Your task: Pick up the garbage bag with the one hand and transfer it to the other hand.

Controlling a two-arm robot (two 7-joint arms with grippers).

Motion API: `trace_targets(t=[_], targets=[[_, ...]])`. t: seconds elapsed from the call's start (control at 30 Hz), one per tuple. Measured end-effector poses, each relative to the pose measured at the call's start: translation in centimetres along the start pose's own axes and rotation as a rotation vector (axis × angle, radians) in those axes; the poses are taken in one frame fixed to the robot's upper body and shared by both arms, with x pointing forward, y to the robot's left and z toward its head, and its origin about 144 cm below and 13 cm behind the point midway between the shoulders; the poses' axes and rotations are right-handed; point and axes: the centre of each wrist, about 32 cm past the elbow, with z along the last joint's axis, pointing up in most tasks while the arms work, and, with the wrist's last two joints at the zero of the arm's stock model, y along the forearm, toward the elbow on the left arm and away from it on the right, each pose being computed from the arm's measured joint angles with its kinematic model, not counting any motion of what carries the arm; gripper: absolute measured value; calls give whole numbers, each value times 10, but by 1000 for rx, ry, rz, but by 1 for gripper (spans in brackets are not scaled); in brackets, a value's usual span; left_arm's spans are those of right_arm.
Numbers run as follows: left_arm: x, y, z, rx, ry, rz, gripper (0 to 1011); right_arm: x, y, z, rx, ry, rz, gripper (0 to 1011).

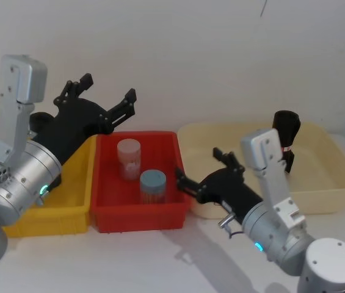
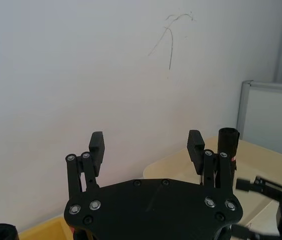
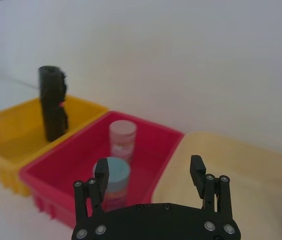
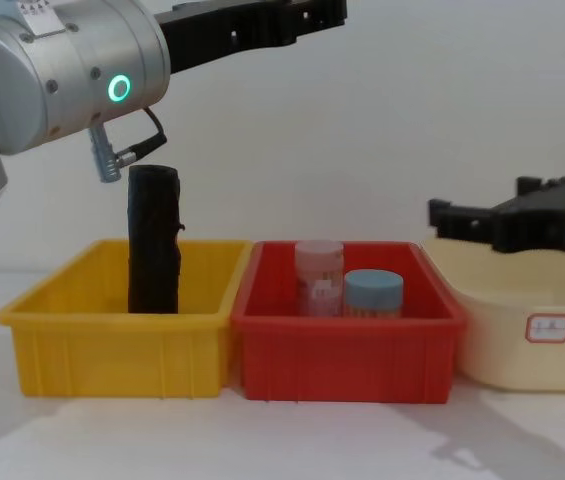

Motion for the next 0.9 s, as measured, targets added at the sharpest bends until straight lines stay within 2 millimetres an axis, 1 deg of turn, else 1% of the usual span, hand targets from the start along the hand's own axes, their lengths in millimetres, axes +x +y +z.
trace_targets(t=[0.07, 0.4, 0.9], targets=[[0, 0, 0, 0, 0, 1, 1001, -6, 0, -1, -11, 3, 25, 1000], [0, 2, 0, 1, 0, 6, 1001, -18, 6, -3, -55, 36, 67, 1001], [1, 3, 0, 1, 0, 9, 1001, -26, 30, -6, -115, 81, 85, 1000]])
